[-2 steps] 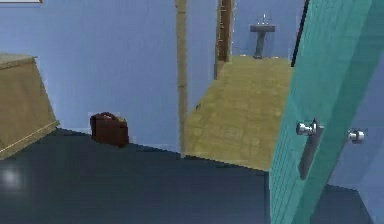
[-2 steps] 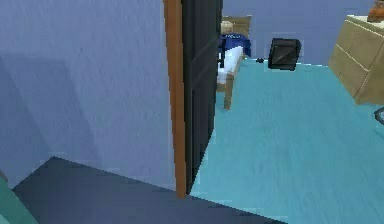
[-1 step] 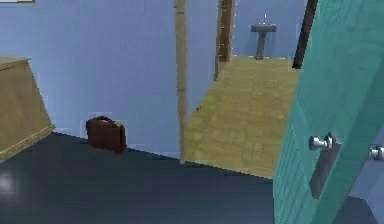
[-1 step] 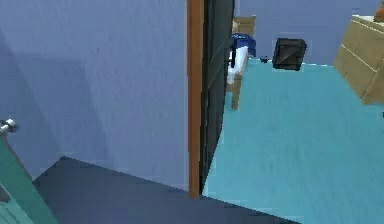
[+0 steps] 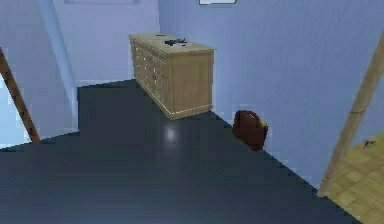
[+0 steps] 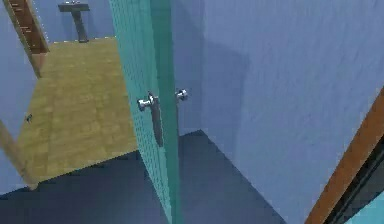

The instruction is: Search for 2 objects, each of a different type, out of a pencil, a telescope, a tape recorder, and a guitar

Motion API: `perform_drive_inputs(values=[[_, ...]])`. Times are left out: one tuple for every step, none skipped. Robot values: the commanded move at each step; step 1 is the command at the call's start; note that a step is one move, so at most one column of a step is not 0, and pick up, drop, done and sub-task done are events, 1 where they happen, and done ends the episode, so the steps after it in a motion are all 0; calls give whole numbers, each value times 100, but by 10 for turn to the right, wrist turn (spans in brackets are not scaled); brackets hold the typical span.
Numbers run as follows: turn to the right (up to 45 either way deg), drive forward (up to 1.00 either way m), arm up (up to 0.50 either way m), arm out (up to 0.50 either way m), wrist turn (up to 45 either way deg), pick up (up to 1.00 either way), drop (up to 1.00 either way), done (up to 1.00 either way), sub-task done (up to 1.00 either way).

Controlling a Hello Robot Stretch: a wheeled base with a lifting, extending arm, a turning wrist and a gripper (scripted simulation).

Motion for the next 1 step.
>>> perform_drive_inputs(values=[[-240, 0, 0, 0, 0, 0, 0, 0, 0]])
